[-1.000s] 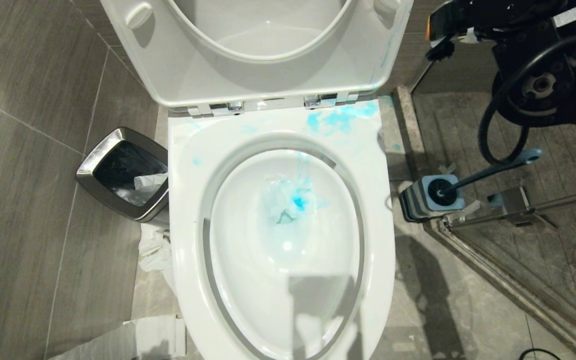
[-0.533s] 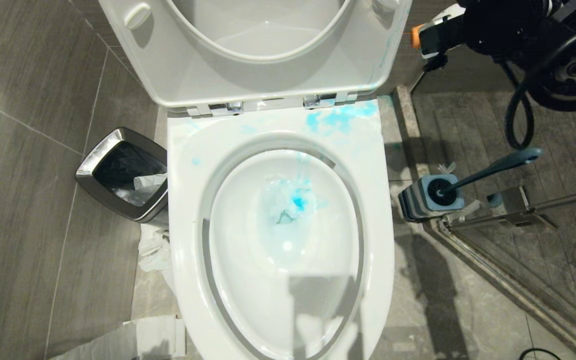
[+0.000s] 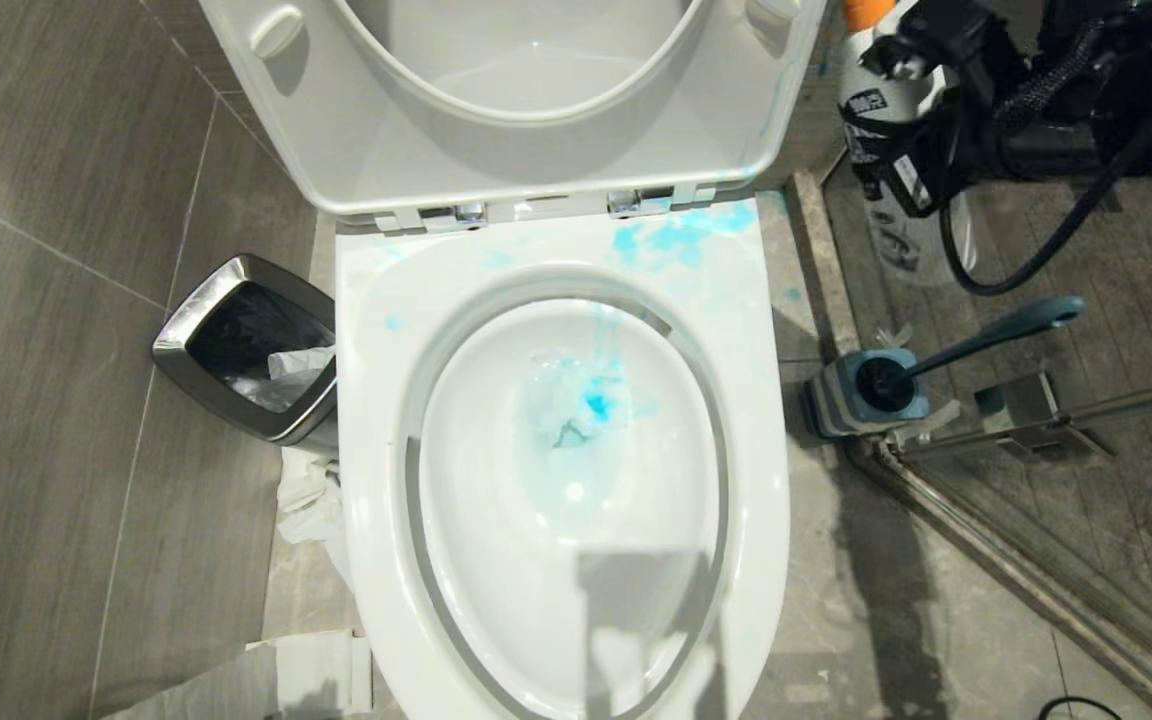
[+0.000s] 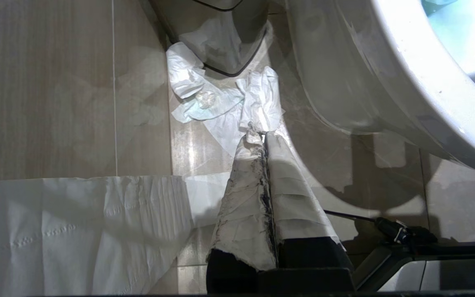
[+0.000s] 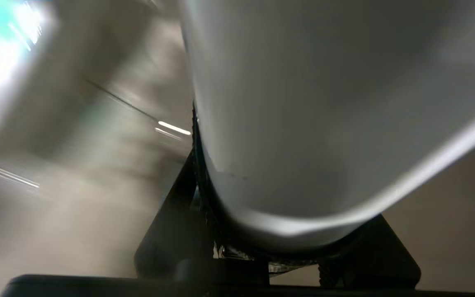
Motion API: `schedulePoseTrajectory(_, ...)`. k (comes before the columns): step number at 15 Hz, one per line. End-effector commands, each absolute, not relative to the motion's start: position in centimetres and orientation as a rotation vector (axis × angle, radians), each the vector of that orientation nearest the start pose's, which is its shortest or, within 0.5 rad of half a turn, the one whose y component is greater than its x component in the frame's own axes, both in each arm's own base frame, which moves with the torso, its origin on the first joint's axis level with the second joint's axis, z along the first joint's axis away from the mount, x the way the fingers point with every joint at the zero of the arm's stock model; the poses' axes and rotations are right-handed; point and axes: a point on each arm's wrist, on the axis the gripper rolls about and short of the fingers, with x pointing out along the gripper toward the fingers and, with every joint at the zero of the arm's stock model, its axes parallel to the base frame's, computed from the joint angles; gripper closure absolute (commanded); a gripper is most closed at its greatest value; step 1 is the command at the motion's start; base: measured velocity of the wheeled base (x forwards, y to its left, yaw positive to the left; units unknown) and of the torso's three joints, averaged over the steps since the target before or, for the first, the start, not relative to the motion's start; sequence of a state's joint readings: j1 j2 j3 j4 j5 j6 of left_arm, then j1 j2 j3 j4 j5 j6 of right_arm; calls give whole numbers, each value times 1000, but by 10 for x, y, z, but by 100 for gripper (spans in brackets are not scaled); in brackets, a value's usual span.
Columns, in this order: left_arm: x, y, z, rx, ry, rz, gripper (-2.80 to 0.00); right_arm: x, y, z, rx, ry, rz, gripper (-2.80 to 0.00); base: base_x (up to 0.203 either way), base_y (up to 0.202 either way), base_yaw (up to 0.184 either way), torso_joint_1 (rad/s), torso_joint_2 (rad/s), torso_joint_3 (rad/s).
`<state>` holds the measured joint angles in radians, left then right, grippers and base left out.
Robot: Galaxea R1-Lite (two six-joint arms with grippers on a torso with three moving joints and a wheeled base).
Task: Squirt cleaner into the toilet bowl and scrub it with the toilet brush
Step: Place the cleaning agent on the floor
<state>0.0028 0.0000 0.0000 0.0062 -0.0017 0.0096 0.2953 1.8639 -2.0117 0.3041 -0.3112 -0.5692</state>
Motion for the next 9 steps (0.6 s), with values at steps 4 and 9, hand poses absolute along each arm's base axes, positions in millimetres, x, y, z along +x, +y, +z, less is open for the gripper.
schedulePoseTrajectory(4, -23, 0, 75, 9, 8, 1, 0, 353, 67, 372, -30, 76, 17, 0, 0, 0, 0, 0, 0, 0)
schedulePoseTrajectory(9, -23, 0, 75, 9, 8, 1, 0, 382, 45, 355, -106, -62, 34, 0, 0, 0, 0, 0, 0, 0)
